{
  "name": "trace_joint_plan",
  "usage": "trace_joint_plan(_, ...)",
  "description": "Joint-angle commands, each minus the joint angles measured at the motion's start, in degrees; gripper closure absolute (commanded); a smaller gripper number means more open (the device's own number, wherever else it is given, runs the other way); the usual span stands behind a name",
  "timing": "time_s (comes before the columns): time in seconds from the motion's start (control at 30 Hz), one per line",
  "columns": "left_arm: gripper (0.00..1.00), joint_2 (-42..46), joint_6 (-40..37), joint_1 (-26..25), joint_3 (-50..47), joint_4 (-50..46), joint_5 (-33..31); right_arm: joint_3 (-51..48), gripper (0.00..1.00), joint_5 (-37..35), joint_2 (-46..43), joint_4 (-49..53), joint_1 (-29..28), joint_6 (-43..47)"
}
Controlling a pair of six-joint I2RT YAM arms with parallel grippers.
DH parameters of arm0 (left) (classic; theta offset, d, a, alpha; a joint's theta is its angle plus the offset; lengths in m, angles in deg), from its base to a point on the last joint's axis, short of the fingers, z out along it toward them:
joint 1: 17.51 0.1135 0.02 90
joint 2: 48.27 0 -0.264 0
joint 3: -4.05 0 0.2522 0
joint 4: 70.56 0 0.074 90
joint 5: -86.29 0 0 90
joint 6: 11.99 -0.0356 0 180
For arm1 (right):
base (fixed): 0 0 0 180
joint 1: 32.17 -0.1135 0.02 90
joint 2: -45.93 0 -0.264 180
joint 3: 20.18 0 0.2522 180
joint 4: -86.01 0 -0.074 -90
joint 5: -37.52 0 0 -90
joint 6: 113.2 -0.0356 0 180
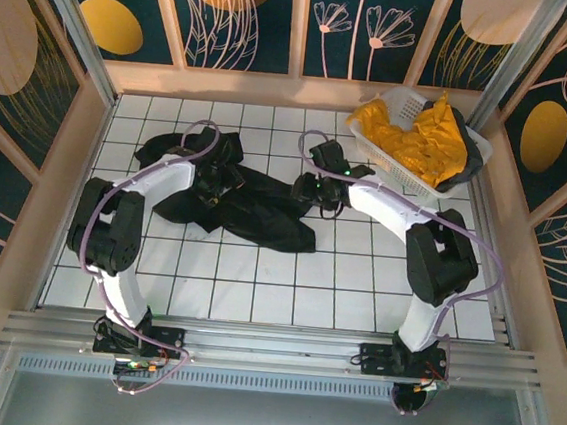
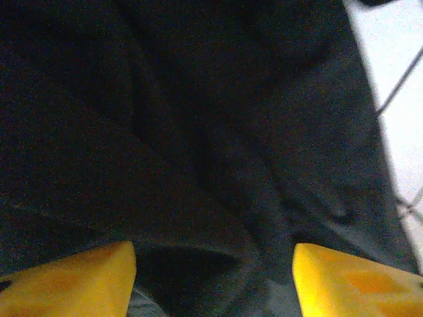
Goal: Fold and stack the t-shirts
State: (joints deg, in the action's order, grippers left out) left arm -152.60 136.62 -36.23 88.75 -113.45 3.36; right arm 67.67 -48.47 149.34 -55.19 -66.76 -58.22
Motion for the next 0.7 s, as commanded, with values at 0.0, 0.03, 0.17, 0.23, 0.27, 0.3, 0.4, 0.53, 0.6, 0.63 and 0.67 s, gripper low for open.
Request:
trace_joint_plan(0.0,0.47,-0.6,-2.0,-0.2,-0.5,-3.6,-2.4,-2.3,0.42,0.3,-0.2,2.1,-1.8,0.2)
trace_joint_plan(0.03,0.56,-0.3,-2.3,-0.2,-0.7,-3.7,-3.0,-2.9,0.42,0.9,0.2,2.4,-2.1,0.0)
trace_joint_plan(0.17,0.93,3.0,-2.7,-0.2,-0.6,-5.9,-8.4,-4.7,0.42,2.5,1.1,2.7,-2.9,-0.7)
trace_joint_plan(0.23,1.00,5.8,-2.6,-0.2,-0.9,-7.2,-11.4,-5.1,0.42,3.1,1.5,2.8,-2.9,-0.8)
trace_joint_plan(0.27,1.00,8.1,-2.7,-0.1,-1.2,-7.6,-12.4,-5.1,0.42,3.5,1.7,2.7,-2.9,-0.7)
trace_joint_plan(0.3,1.00,9.8,-2.7,-0.1,-1.7,-7.9,-13.2,-5.0,0.42,3.9,2.1,2.7,-3.0,-0.7)
trace_joint_plan(0.4,1.00,14.4,-2.5,-0.1,-2.9,-10.1,-15.9,-4.7,0.44,5.1,4.1,3.1,-2.9,-0.6)
trace_joint_plan(0.53,1.00,21.9,-1.1,1.0,-4.2,-13.0,-19.5,-5.7,0.61,7.1,5.2,1.9,-2.6,-1.9)
trace_joint_plan(0.6,1.00,25.5,-0.5,2.7,-4.8,-13.5,-20.0,-5.7,0.82,6.2,4.9,2.2,-2.1,-2.6)
trace_joint_plan(0.63,1.00,27.3,-0.3,3.9,-4.9,-13.5,-20.0,-5.8,0.92,5.5,4.3,2.3,-1.6,-2.7)
trace_joint_plan(0.67,1.00,28.6,-0.2,5.1,-5.1,-13.4,-19.8,-5.9,1.00,4.6,3.4,2.3,-1.0,-2.9)
